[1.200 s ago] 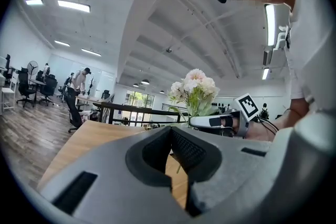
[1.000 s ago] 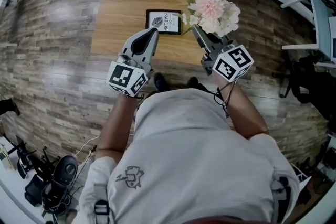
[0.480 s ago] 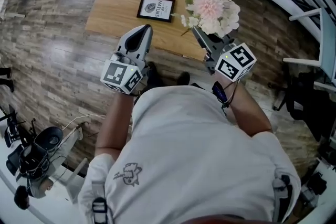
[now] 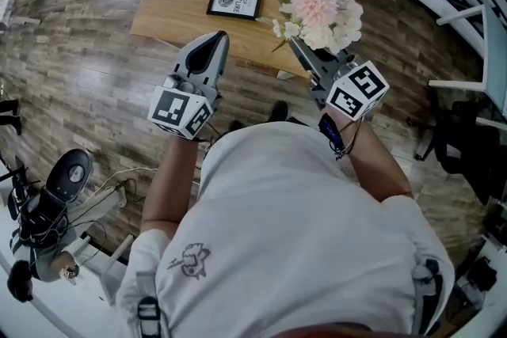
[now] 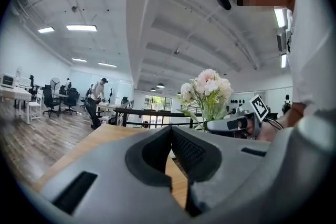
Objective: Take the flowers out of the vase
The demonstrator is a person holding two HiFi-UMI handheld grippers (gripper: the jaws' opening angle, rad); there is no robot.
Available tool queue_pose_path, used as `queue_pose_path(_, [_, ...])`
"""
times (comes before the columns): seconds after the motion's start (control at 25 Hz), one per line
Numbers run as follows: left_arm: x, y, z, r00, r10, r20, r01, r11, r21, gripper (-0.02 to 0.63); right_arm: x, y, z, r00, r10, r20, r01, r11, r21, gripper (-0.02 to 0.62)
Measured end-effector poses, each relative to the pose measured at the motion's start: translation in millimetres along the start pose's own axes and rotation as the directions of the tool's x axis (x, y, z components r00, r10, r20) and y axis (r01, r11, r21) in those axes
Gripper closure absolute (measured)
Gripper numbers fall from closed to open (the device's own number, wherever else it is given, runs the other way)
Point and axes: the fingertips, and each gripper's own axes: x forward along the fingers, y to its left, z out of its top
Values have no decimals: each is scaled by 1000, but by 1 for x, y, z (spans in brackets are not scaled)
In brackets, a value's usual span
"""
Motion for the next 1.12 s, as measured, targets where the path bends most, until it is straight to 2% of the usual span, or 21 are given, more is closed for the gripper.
queue_pose_path(0.16, [-28, -4, -1, 1000, -20, -7, 20, 1000, 19, 601, -6, 26, -10, 1000, -17, -5, 17, 1000, 6, 546])
queue_pose_path(0.72, [-128, 1, -11, 994, -105, 3, 105, 994, -10, 601, -4, 124, -42, 997, -79, 19, 80, 996, -27, 546])
queue_pose_path(1.12, [-163, -3, -5, 988, -154, 28, 155, 988, -19, 601, -10, 169, -61, 993, -116, 0, 116, 992, -53, 546])
